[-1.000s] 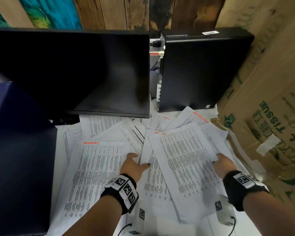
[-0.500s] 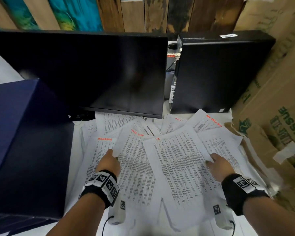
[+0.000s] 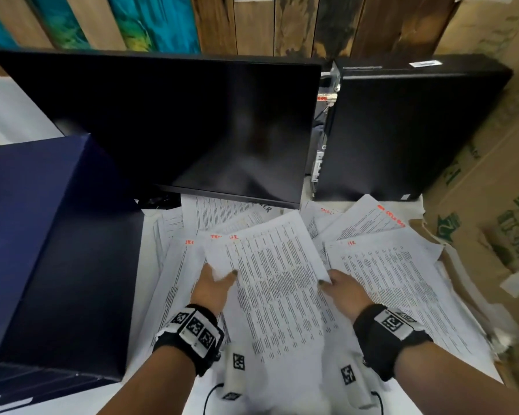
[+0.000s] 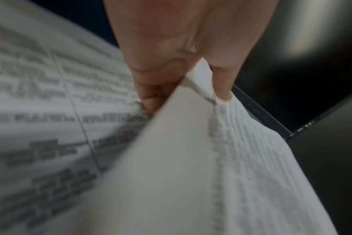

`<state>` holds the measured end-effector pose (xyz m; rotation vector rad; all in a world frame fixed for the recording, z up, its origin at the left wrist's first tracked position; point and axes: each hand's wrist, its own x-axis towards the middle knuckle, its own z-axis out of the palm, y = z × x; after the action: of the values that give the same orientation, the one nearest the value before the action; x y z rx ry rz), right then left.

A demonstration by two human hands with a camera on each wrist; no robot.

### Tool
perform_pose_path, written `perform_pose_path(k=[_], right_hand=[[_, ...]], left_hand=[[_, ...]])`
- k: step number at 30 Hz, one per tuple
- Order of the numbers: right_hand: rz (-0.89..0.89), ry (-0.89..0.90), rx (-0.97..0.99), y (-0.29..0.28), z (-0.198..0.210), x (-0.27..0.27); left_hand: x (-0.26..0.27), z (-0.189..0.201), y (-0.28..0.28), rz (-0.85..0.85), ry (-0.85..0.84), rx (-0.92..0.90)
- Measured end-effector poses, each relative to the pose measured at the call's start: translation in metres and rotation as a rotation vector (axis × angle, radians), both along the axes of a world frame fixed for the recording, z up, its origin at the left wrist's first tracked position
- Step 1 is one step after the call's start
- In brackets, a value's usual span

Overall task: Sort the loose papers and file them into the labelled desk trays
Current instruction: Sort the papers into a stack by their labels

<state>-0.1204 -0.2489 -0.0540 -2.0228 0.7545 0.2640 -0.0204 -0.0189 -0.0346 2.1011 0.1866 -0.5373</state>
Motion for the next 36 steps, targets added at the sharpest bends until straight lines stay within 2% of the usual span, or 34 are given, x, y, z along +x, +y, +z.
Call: perform_pose_path(k=[2,4,6,8,10,13,18,21,23,27,29,32,36], right_hand=[[-0.028,-0.032,0.018,-0.006,0.002,0.005],[-0.070,-0.088,0.031,-0.021,0.001,0.013],[-0.001,-0.078,-0.153,-0.037,0.007,0.022],[0.095,-0.017,-0.311,-0.051,0.013,0.031],[0.220,0.080,-0.357,-0.062,0.015,0.038],[0.384,0.198,-0.410,-0.071,0.014,0.045],[0.396,0.260,-0.487,-0.073,0.012,0.053],[0.362,0.209,-0.521,-0.075,0.015,0.052],[0.402,0.185,-0.519,-0.079,0.017,0.049],[0.426,0.120,-0.350,-0.074,0.044,0.041],[0.398,0.054,-0.298,-0.064,0.064,0.044],[0.417,-0.037,-0.396,-0.042,0.089,0.057],[0.415,-0.178,-0.362,0.001,0.097,0.078]], left_hand=[[0.006,-0.004,0.002,0.014,0.005,0.046],[0.018,-0.010,0.009,-0.011,-0.051,0.172],[0.030,-0.013,0.016,-0.040,-0.114,0.244],[0.041,-0.016,0.023,-0.062,-0.069,0.221],[0.048,-0.016,0.024,-0.085,-0.003,0.207],[0.052,-0.016,0.020,-0.083,-0.014,0.201],[0.059,-0.024,0.014,-0.078,-0.010,0.139],[0.063,-0.025,0.014,-0.080,-0.020,0.118],[0.064,-0.024,0.014,-0.075,-0.035,0.115],[0.062,-0.020,0.013,-0.061,-0.065,0.125],[0.059,-0.019,0.012,-0.063,-0.064,0.058],[0.050,-0.013,0.005,-0.047,-0.044,-0.106],[0.032,-0.001,-0.009,-0.054,-0.007,-0.291]])
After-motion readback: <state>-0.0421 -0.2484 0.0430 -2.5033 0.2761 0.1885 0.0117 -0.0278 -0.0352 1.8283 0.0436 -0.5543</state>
